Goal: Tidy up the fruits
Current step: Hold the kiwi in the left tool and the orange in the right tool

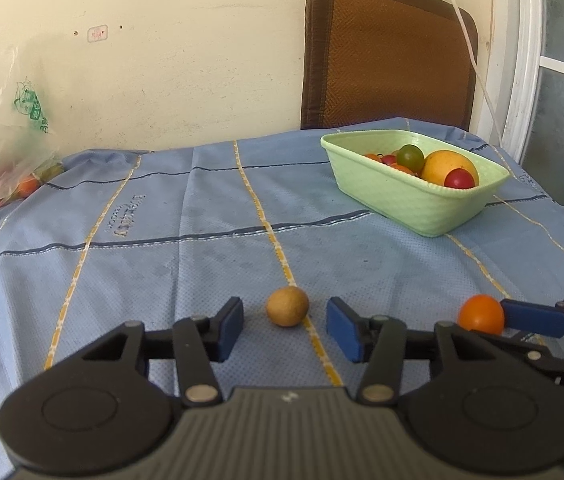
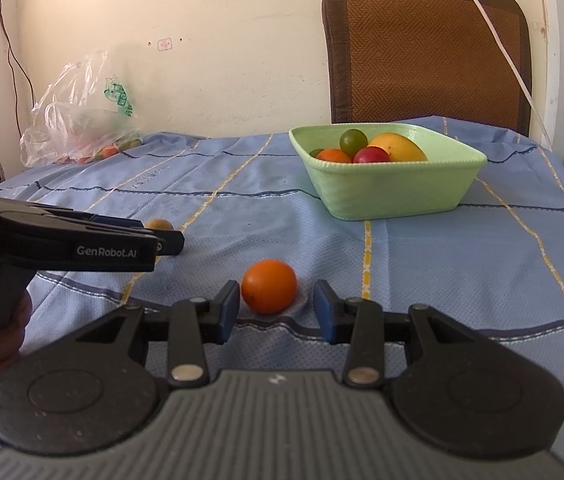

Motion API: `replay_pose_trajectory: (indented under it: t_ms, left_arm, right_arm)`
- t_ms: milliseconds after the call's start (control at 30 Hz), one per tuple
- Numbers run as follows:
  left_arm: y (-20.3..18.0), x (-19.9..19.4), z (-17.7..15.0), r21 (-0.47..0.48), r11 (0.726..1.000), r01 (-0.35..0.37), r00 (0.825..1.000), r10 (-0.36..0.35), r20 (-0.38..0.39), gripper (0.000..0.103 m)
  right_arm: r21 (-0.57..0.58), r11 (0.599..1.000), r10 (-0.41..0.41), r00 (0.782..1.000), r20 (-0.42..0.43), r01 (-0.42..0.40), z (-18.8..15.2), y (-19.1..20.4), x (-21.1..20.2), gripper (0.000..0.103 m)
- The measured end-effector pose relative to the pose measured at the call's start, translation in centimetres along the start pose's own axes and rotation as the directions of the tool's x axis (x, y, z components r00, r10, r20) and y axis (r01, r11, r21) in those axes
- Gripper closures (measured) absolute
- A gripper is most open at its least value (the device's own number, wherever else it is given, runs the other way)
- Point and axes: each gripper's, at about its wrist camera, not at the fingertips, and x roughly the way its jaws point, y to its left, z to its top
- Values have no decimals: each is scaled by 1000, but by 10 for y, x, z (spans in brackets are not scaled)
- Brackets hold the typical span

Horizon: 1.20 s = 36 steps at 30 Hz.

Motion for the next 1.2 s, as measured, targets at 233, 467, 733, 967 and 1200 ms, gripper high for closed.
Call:
replay_pose_trajectory:
  t_ms: [233, 467, 733, 967, 1200]
  left_arm:
    - [1, -1, 0, -3, 1000, 17, 1000, -17, -1, 53]
    - [3, -1, 0, -13, 999, 32, 999, -32, 1, 51]
    - [3, 0, 0, -7, 1000, 28, 1000, -28, 0, 51]
    - [2, 0, 1, -3, 1000, 26, 1000, -26, -1, 50]
    - [6, -1, 1, -20, 999, 48, 999, -47, 3, 47]
  right_arm:
    - [-38, 999, -5, 1000, 4, 5, -2, 6, -1, 59]
    - [-26, 1000, -5, 1000, -5, 5, -2, 6, 0, 59]
    - [-19, 1000, -1, 1000, -4, 1, -3, 7, 0, 59]
    - [-7, 1000, 10, 1000, 2, -10, -3, 4, -1, 59]
    - [-5, 1000, 14, 1000, 6, -14, -4, 5, -2, 52]
